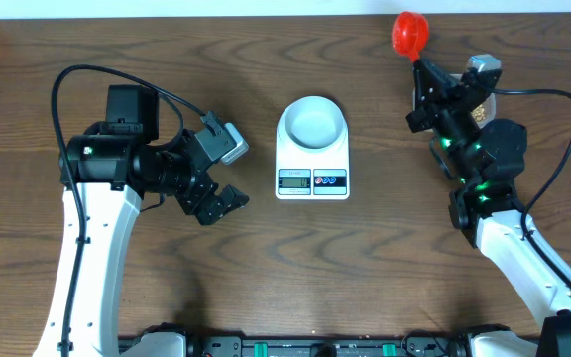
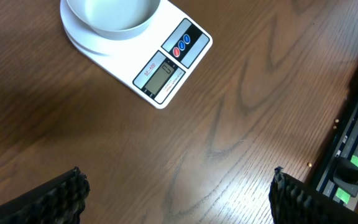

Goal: Scoop item into bowl and weigh 50g on scale

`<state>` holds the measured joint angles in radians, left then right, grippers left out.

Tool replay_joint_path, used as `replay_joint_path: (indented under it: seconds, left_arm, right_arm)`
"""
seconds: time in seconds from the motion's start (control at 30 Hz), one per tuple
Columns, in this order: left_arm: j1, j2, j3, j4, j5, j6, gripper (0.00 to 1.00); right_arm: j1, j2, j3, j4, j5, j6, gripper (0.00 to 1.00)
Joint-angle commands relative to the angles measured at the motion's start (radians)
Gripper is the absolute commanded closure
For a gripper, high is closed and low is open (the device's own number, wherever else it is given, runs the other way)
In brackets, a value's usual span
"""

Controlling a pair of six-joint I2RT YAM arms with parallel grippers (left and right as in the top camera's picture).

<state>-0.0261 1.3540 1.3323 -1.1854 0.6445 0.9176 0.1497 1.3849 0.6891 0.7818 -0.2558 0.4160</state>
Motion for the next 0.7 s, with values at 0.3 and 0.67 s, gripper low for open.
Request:
replay_joint_path:
  seconds: [0.3,0.67]
  left_arm:
    - [0.004,-0.002,-0.001,-0.002,-0.002,0.013,0.05]
    - [0.004,-0.002,-0.001,-0.003,-0.002,0.013,0.05]
  right_arm:
    - [-0.004,0.003,0.022,-0.039,0.002,-0.015,0.99]
    - [-0.004,0.003,0.022,-0.043,0.018,-0.04,0.99]
